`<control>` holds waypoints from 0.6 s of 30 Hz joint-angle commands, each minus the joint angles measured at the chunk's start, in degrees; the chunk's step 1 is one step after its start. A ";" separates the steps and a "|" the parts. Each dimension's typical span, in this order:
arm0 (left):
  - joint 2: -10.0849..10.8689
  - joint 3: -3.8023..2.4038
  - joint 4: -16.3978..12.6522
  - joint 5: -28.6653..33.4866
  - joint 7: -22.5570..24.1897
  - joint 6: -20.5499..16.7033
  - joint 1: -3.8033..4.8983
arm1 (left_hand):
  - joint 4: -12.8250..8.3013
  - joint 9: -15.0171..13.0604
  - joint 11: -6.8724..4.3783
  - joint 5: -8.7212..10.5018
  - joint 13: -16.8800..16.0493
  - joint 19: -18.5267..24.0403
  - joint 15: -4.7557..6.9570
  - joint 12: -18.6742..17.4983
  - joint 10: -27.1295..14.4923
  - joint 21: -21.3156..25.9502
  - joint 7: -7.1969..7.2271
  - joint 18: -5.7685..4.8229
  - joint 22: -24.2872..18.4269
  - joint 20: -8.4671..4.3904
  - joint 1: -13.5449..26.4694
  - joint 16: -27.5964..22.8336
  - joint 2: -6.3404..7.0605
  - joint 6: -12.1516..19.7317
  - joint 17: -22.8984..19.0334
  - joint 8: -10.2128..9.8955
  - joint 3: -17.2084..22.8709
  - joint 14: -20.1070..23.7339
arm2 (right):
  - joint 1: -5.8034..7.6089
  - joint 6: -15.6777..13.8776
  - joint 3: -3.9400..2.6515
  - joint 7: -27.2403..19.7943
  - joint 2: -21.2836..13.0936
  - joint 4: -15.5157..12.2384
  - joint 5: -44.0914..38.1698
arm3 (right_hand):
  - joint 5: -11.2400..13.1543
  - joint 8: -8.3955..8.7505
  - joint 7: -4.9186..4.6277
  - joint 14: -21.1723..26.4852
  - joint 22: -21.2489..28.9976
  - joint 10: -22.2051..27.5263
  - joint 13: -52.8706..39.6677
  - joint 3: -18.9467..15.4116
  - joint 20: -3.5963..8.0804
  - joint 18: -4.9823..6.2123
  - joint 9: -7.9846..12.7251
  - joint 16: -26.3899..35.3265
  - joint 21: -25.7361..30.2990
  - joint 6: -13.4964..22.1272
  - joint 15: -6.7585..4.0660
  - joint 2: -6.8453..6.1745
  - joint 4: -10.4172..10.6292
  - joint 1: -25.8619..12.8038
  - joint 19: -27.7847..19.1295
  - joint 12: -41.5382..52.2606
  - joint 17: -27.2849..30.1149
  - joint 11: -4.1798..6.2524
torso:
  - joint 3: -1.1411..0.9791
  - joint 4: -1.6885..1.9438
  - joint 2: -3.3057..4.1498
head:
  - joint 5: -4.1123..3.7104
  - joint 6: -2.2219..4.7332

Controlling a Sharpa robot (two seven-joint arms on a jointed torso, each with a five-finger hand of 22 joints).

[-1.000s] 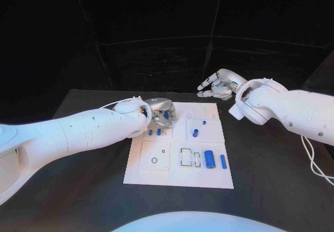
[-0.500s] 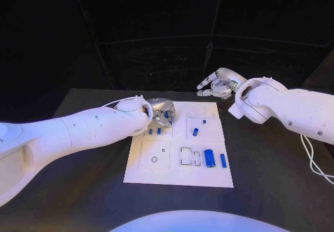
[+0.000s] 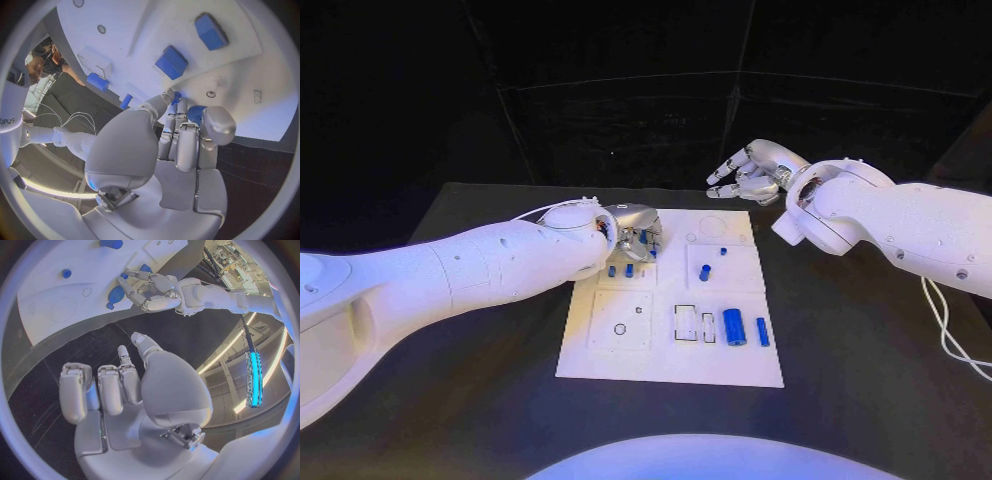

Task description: Assemble the parts on the task board

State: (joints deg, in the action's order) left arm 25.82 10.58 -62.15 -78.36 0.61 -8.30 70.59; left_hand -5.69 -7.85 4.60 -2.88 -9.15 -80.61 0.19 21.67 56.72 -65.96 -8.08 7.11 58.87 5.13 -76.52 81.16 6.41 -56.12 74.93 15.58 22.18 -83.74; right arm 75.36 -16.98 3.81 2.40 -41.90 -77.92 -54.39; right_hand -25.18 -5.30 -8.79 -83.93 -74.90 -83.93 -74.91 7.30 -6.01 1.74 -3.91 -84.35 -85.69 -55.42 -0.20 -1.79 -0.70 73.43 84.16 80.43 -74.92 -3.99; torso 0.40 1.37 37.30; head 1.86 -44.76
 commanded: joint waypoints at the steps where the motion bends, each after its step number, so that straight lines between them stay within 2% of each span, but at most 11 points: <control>1: -0.21 0.02 0.21 -0.33 -0.62 2.10 0.01 | -0.01 0.18 -0.01 0.09 0.25 -0.31 0.10 -0.35 0.51 -0.38 0.11 -0.92 0.16 0.20 -0.06 0.09 -0.83 -0.38 0.33 -0.51 0.61 -2.78 | 0.11 0.22 -0.04 -0.32 0.07 -0.04 -0.17 | -0.32 0.34 -0.14 -3.51 -4.98 -0.36 -7.67 0.39 0.35 0.56 0.07 0.26 0.32 0.00 -0.41 0.01 -0.09 -0.45 0.66 -0.03 -3.32 0.24 | -0.02 -0.01 0.01 | 0.01 0.05; 9: -0.68 0.01 0.77 -0.33 -1.11 3.90 0.00 | -0.42 0.60 0.10 0.09 0.90 -0.29 0.02 -0.88 0.65 -0.45 -0.06 -0.94 0.32 0.26 -0.42 0.14 -1.17 -0.50 0.27 -0.99 1.63 -2.78 | 0.11 -0.05 -0.04 -0.57 0.12 -0.04 -0.17 | -0.34 0.31 -0.14 -3.52 -5.02 -0.41 -7.73 0.48 0.35 0.55 0.05 0.24 0.30 -0.05 -0.41 0.03 -0.08 -0.46 0.69 0.05 -3.38 0.25 | 0.00 0.01 0.00 | 0.01 0.00; 18: -0.99 0.01 1.24 -0.32 -0.35 2.94 -0.01 | -1.07 0.82 -0.66 0.12 1.25 -0.88 0.54 -0.20 3.99 -1.91 0.36 -1.21 2.20 -0.05 -1.37 0.24 -3.20 -2.61 0.08 -0.80 4.24 -2.86 | 0.11 -0.11 -0.04 -0.63 0.14 -0.08 -0.17 | -0.34 0.31 -0.14 -3.52 -5.02 -0.41 -7.73 0.48 0.35 0.55 0.05 0.24 0.30 -0.05 -0.41 0.03 -0.08 -0.46 0.69 0.05 -3.38 0.25 | 0.01 0.01 0.01 | 0.00 -0.02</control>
State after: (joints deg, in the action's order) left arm 24.92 10.39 -60.97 -78.38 0.08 -6.61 70.87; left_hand -6.81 -6.98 3.97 -2.87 -7.83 -81.11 0.40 21.18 60.24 -67.71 -7.69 6.65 60.96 5.03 -77.86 81.16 3.69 -58.42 74.92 14.64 26.14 -83.95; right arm 75.36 -17.00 3.81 2.28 -41.81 -77.92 -54.40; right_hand -25.18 -5.30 -8.79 -83.93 -74.90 -83.93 -74.91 7.46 -6.01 1.75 -3.92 -84.35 -85.69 -55.42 -0.20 -1.79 -0.86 73.44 84.16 80.43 -74.93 -3.99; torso 0.40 1.37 37.29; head 1.87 -44.76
